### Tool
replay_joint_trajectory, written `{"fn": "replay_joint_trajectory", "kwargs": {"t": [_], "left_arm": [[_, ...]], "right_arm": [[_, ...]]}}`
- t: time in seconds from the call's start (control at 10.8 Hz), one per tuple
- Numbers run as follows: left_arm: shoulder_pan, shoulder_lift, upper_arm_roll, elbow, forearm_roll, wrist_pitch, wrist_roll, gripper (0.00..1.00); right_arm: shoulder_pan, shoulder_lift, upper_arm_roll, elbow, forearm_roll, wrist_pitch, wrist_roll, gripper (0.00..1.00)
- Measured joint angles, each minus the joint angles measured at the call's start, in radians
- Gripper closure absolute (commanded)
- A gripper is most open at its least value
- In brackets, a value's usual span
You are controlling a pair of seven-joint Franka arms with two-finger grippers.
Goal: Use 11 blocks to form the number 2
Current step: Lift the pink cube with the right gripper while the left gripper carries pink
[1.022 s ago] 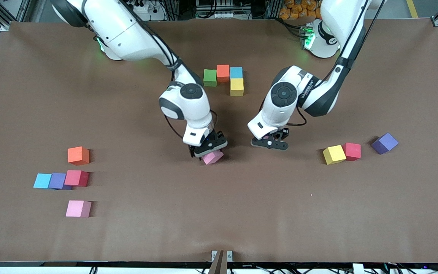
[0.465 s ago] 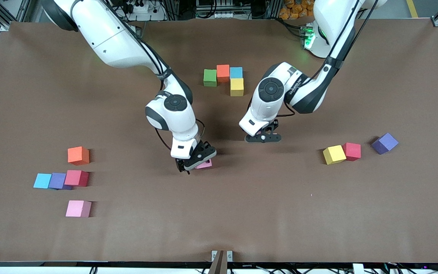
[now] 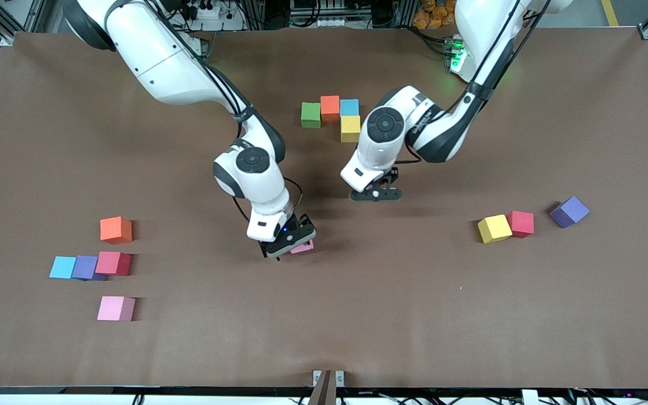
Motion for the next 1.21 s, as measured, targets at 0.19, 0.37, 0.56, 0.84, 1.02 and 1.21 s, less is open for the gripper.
{"fn": "replay_joint_trajectory", "kwargs": {"t": [0.19,0.37,0.56,0.84,1.02,1.21], "left_arm": [[0.000,0.002,-0.025,-0.049,0.000,0.018,-0.012,1.00],[0.001,0.003,-0.034,-0.096,-0.022,0.077,-0.026,1.00],[0.001,0.004,-0.036,-0.116,-0.048,0.090,-0.026,1.00],[0.000,0.006,-0.073,-0.124,-0.048,0.090,-0.026,1.00],[-0.001,0.006,-0.096,-0.126,-0.049,0.090,-0.032,1.00],[-0.001,0.007,-0.102,-0.127,-0.049,0.091,-0.043,1.00]], "right_arm": [[-0.016,0.000,0.000,0.014,0.075,-0.002,-0.025,0.00],[-0.017,0.001,0.001,0.020,0.128,-0.003,-0.027,0.00],[-0.014,0.007,0.006,0.020,0.143,-0.009,-0.025,0.00],[0.005,0.022,0.013,-0.008,0.144,-0.012,-0.025,0.00],[0.017,0.023,0.015,-0.036,0.144,-0.012,-0.029,0.00],[0.019,0.023,0.016,-0.057,0.144,-0.011,-0.031,0.00]]}}
